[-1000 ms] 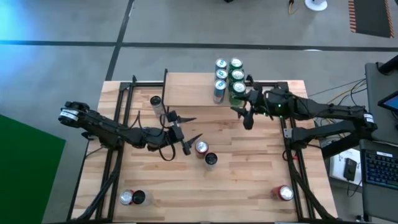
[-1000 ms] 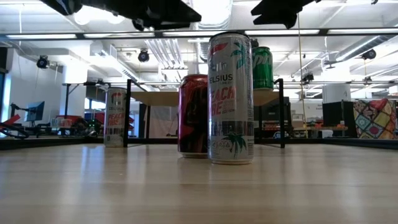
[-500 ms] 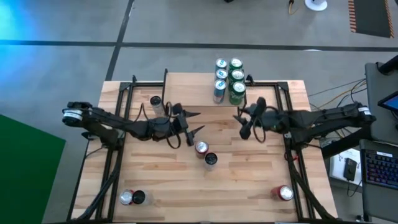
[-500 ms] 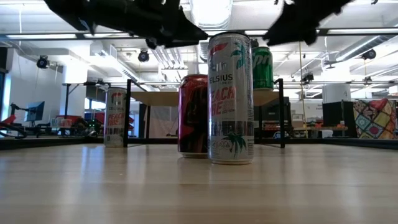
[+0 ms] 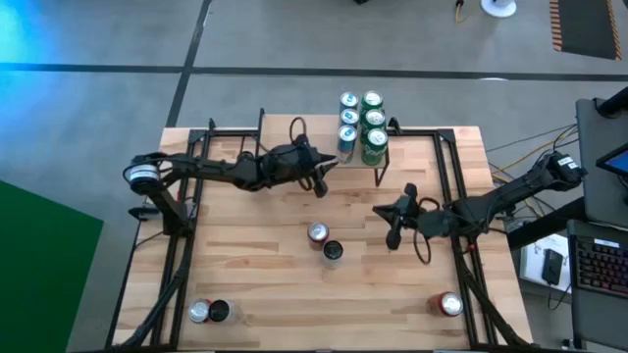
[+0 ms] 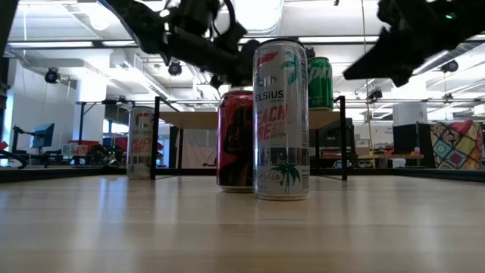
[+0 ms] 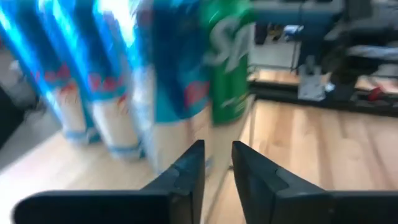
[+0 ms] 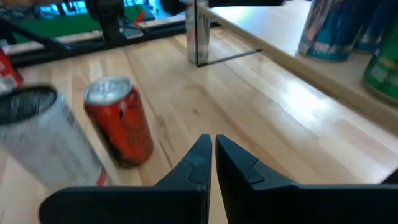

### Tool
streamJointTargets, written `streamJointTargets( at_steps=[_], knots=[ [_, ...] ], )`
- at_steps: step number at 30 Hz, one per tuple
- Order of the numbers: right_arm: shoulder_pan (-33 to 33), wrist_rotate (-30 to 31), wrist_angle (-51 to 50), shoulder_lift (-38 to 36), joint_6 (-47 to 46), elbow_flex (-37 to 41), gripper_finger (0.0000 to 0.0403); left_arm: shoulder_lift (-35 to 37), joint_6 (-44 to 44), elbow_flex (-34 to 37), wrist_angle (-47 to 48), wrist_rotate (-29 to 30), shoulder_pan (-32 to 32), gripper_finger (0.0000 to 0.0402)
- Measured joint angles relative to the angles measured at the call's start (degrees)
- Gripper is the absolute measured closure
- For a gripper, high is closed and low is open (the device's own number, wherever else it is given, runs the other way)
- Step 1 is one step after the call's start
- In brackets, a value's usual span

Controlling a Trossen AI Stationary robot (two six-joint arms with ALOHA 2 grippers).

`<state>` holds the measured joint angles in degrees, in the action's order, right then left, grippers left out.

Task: Place canned beverage on shelf
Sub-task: Put the blue soda can on the shelf aligned with the other blue soda cans

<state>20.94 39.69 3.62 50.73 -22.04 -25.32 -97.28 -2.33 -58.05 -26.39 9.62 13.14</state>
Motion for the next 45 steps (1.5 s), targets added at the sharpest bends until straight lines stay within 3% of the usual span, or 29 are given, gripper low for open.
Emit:
streamJointTargets(
  at_steps=[9, 23, 45],
  knots=[
    [6.41, 3.04, -4.96, -3.22, -3.98, 0.5, 0.039, -3.05, 1.83, 1.1, -4.8, 3.33, 0.66, 0.0365],
    [6.59, 3.92, -4.55, -2.61, -6.65, 0.5, 0.039, -4.63, 2.89, 0.47, -6.02, 3.18, 1.18, 0.0365],
    [6.55, 3.4, -5.07, -2.59, -4.4, 0.77, 0.039, -4.59, 0.67, 0.53, -8.15, -2.45, 1.4, 0.0365]
  ],
)
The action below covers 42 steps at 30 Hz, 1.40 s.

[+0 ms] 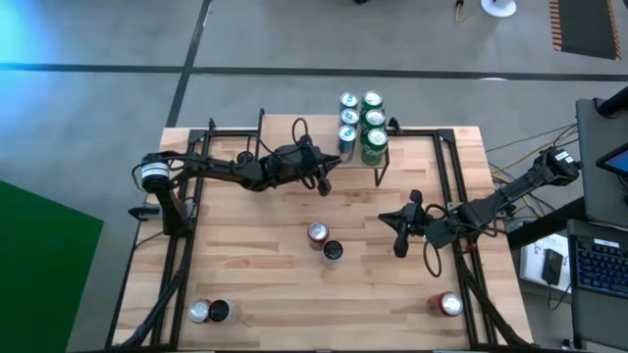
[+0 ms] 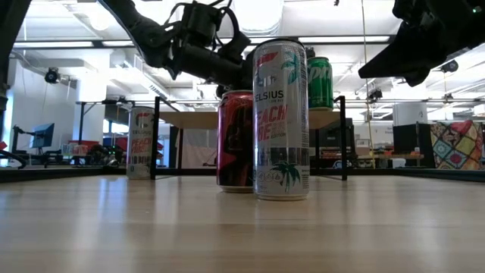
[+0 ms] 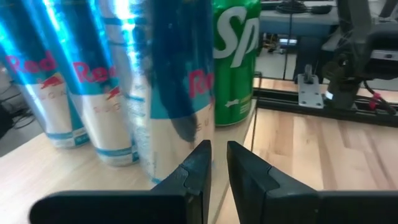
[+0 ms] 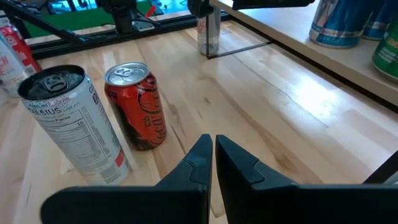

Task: Place canned beverage on shelf
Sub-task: Put the blue soda can on the shelf aligned with the other blue soda cans

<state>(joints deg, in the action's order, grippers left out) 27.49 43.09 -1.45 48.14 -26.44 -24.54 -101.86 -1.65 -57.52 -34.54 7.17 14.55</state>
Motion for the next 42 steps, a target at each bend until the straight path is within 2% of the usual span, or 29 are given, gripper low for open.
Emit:
streamJointTargets(
  at_steps=[15, 22, 32, 42],
  knots=[
    [0.0, 0.04, 0.02, 0.0, -0.6, -0.01, 0.039, 0.0, -0.55, 0.01, -0.18, -0.19, 0.36, 0.0365],
    [0.0, 0.46, 0.02, 0.0, -0.6, -0.01, 0.039, 0.01, -0.59, 0.0, 0.19, 6.89, 0.91, 0.0365],
    [0.0, 0.59, 0.36, 0.0, -1.08, -0.01, 0.039, -2.39, 2.4, 0.02, 0.07, 6.72, 3.16, 0.0365],
    [0.0, 0.55, 0.46, 0.0, -1.22, -0.01, 0.039, -4.74, 2.69, -0.57, -0.94, 2.3, 3.69, 0.0365]
  ],
)
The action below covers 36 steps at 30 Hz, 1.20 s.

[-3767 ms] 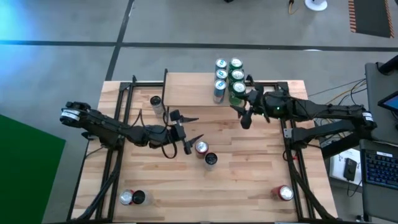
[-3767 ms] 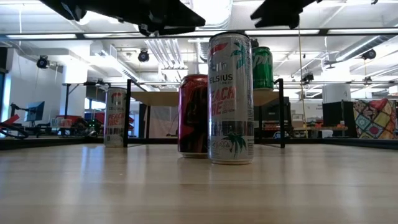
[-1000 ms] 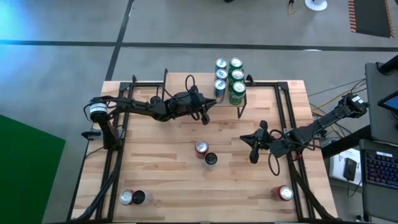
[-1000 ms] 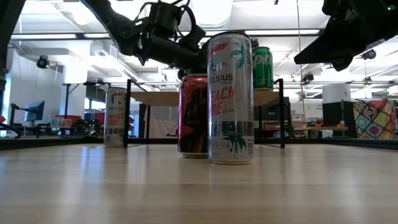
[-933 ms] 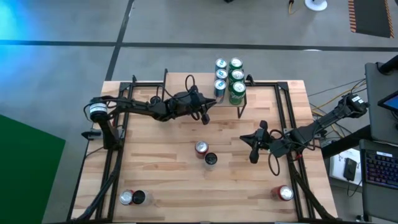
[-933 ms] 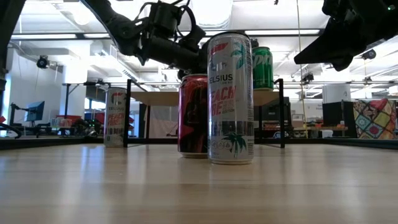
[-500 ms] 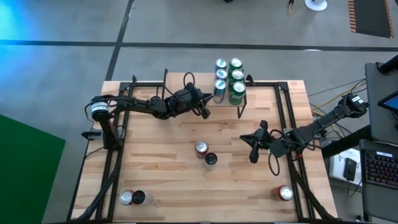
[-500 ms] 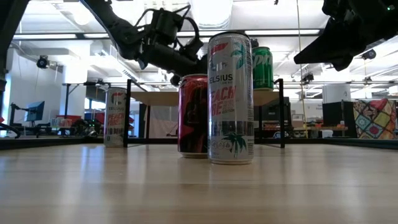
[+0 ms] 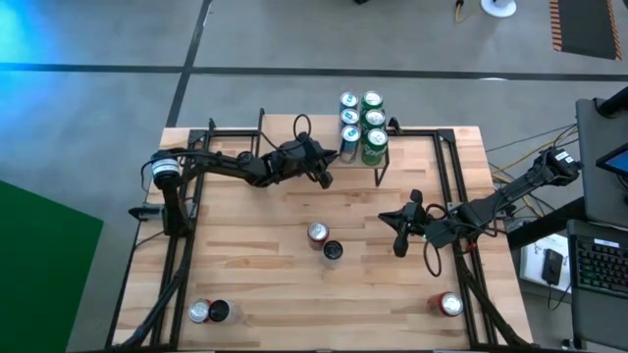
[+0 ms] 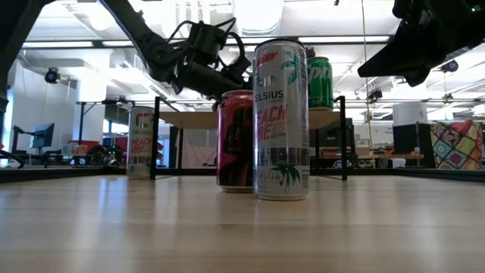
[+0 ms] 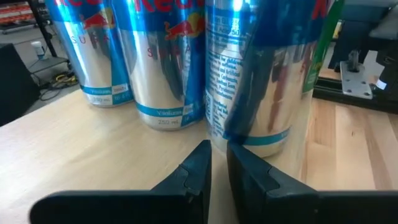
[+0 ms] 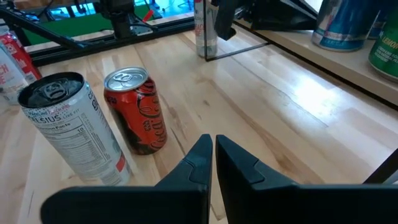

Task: Place canned beverage on shelf
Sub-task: Put the blue soda can on the shelf aligned with the other blue soda cans, then put the middle white pink soda can on the shelf

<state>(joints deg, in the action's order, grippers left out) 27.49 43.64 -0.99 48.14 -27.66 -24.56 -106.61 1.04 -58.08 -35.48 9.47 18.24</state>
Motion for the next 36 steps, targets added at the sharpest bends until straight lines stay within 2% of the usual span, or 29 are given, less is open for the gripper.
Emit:
streamJointTargets(
  at_steps=[4, 8, 13, 17, 22, 28, 32, 36],
  knots=[
    [-0.02, -0.02, -0.02, 0.0, -0.13, 0.0, 0.039, 0.99, -0.04, 0.65, 1.45, 0.38, 0.02, 0.0365],
    [0.0, -0.05, -0.42, 0.0, -0.19, 0.0, 0.039, 3.92, -0.02, 0.86, 8.75, 0.72, 0.0, 0.0365],
    [-0.02, -0.06, -0.42, 0.0, 2.02, 0.04, 0.039, 7.93, 0.44, 2.4, 15.4, 4.79, -2.49, 0.0365],
    [-0.02, -0.15, -0.47, 0.43, 5.03, 0.04, 0.039, 10.07, 0.64, 5.38, 14.67, 7.03, -6.04, 0.0365],
    [-0.02, -0.15, -2.07, 1.34, 6.64, 0.16, 0.039, 14.34, 3.48, 10.84, 16.05, 6.82, -12.1, 0.0365],
    [-0.02, -0.59, -2.99, 1.6, 10.13, 0.26, 0.039, 23.12, 4.47, 17.5, 15.6, 19.62, -21.96, 0.0365],
    [-0.02, -5.19, 0.82, 2.44, 5.24, 0.26, 0.039, 26.64, 6.47, 19.95, 15.13, 19.29, -26.32, 0.0354],
    [-0.02, -5.7, 2.98, 4.27, 4.67, -0.24, 0.039, 27.25, 9.12, 23.01, 14.26, 17.97, -29.02, 0.0311]
  ],
)
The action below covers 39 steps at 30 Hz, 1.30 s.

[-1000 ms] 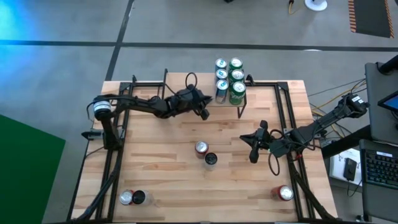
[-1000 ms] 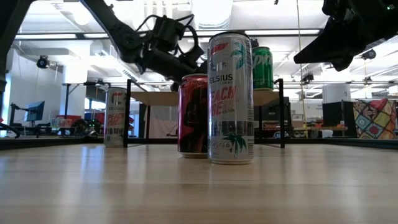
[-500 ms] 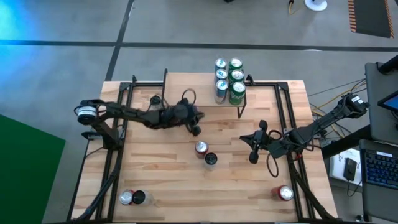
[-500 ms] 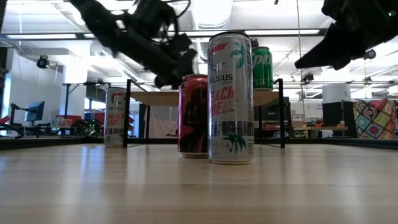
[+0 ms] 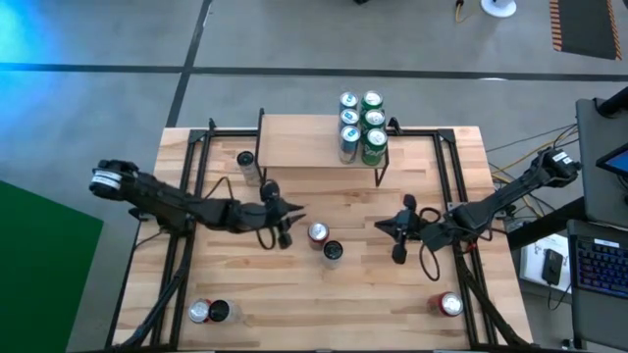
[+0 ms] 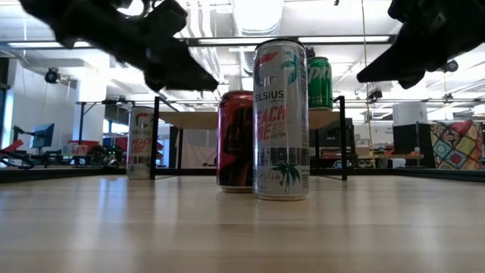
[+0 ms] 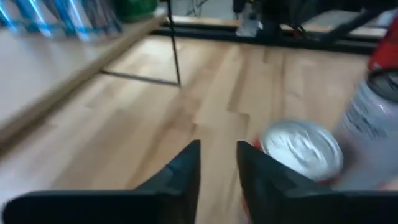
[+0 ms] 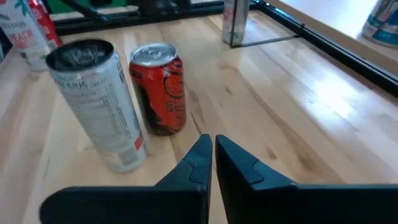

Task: Place canned beverage on shelf
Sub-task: Put the middle white pink soda can on the shelf

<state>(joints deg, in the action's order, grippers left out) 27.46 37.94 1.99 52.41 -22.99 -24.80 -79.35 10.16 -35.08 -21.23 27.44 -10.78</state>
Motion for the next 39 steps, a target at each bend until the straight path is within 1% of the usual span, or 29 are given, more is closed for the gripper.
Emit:
streamJointTargets(
  at_steps=[3, 5, 7, 9, 11, 14, 17, 20, 23, 24, 26, 29, 35, 39],
  knots=[
    [0.0, 0.06, 0.31, 1.22, -0.6, -0.53, 0.0384, -0.12, 1.49, 2.49, -4.51, -0.59, -1.67, 0.0261],
    [0.0, 0.29, 0.49, 2.37, -1.48, -0.94, 0.0369, -0.8, 1.49, 4.44, -10.81, -2.47, -2.88, 0.0223],
    [0.0, 1.27, 0.32, 3.38, -1.9, -1.02, 0.0347, -1.93, 0.63, 5.57, -18.37, -4.88, -4.11, 0.0184],
    [-0.01, 1.61, 0.46, 4.47, -2.12, -1.13, 0.0316, -3.76, -1.17, 5.81, -25.7, -5.68, -5.0, 0.0146],
    [-0.02, 1.62, 0.35, 5.32, -2.41, -1.15, 0.028, -6.8, -4.12, 5.69, -30.27, -5.95, -5.21, 0.0111],
    [0.0, 1.93, 0.38, 6.36, -1.91, -1.45, 0.022, -11.52, -7.04, 3.31, -30.01, -7.42, -5.02, 0.0067],
    [-0.11, 4.78, 0.37, 6.96, -3.05, -1.89, 0.0168, -15.58, -10.31, -1.44, -29.55, -10.25, -4.99, 0.0037],
    [-0.12, 8.98, 0.3, 6.79, -5.03, -2.23, 0.0128, -18.63, -12.07, -7.31, -22.78, -11.04, -5.03, 0.0022],
    [-0.11, 8.98, 0.09, 5.49, -5.71, -2.27, 0.0101, -20.7, -11.13, -12.56, -17.26, -11.06, -4.9, 0.0018],
    [-0.11, 8.69, 0.03, 5.01, -5.9, -2.27, 0.0094, -21.34, -10.88, -13.6, -17.03, -11.18, -4.89, 0.0018],
    [-0.11, 8.59, -0.43, 4.43, -5.98, -2.25, 0.0084, -22.16, -10.71, -15.22, -17.08, -13.21, -4.81, 0.0019],
    [-0.11, 8.58, -0.4, 4.02, -6.01, -2.25, 0.0078, -22.8, -9.85, -16.71, -17.07, -15.04, -4.7, 0.0019],
    [-0.11, 8.58, -0.45, 3.95, -7.05, -2.25, 0.0078, -24.27, -7.25, -16.89, -16.78, -15.02, -4.7, 0.002],
    [-0.11, 8.6, -0.42, 3.95, -7.05, -2.25, 0.0078, -25.37, -6.05, -16.89, -18.55, -14.6, -4.7, 0.002]
  ],
)
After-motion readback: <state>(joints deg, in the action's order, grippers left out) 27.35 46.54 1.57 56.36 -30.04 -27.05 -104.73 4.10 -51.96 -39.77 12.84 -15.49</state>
